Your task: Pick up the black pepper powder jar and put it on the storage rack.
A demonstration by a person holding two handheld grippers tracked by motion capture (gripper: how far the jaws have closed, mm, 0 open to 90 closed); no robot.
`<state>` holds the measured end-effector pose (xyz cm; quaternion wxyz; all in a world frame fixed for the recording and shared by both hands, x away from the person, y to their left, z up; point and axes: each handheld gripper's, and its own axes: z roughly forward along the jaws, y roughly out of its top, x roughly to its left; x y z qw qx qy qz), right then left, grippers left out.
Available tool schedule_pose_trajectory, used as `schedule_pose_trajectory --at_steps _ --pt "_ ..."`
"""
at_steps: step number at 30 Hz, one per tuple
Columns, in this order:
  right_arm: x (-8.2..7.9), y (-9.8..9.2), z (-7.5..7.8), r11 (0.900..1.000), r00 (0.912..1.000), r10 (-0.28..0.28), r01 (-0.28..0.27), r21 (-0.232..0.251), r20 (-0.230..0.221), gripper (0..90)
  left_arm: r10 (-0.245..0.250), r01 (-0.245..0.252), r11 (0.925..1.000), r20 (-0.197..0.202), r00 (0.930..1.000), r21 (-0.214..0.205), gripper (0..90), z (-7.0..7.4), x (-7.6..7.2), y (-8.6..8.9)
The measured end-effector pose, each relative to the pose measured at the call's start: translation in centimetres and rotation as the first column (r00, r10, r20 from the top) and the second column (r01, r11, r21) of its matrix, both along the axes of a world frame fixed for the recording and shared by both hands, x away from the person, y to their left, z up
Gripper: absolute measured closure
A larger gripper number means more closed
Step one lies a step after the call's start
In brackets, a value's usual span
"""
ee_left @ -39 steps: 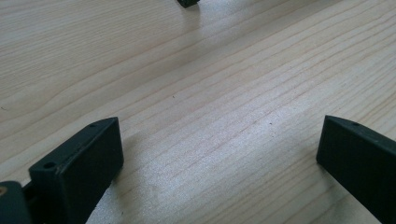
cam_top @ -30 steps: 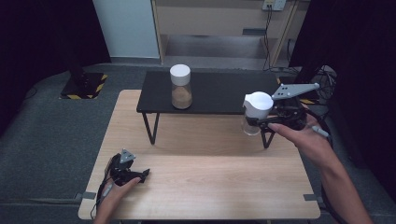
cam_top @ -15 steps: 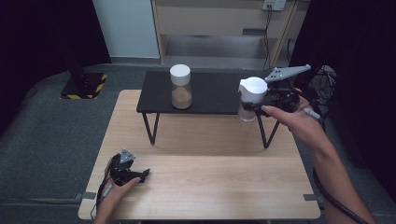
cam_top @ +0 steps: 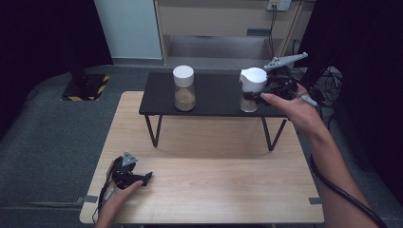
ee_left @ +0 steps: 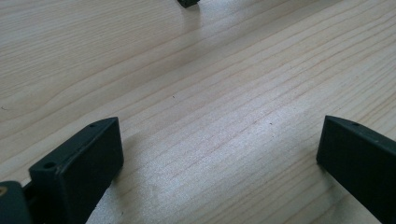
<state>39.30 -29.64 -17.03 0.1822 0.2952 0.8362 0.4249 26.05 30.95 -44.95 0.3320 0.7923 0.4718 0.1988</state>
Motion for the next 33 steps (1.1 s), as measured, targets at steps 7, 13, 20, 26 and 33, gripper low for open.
schedule_pose_trajectory --at_steps 7,13,20,26,33 --pt "1.6 -0.2 -1.0 0.9998 0.9998 -0.014 0.014 0.017 -0.016 31.2 0.000 0.000 1.0000 0.000 1.0000 0.000 0.0 0.0 0.0 0.0" --pt "2.5 0.0 -1.8 0.9996 0.9994 -0.018 0.019 0.019 -0.029 31.2 0.000 0.000 1.0000 0.001 1.0000 0.000 0.0 0.0 0.0 0.0" --pt "2.9 0.0 -2.5 0.9994 0.9991 -0.023 0.024 0.024 -0.035 31.2 0.000 0.000 1.0000 0.000 1.0000 0.000 0.0 0.0 0.0 0.0" --pt "2.6 0.5 -2.6 0.9997 0.9996 -0.023 0.023 0.005 -0.014 31.1 0.000 0.000 1.0000 0.000 1.0000 0.000 0.0 0.0 0.0 0.0" --pt "2.6 0.3 -2.7 0.9994 0.9994 -0.027 0.028 0.019 -0.020 31.0 0.000 0.000 1.0000 0.001 1.0000 0.000 0.0 0.0 0.0 0.0"
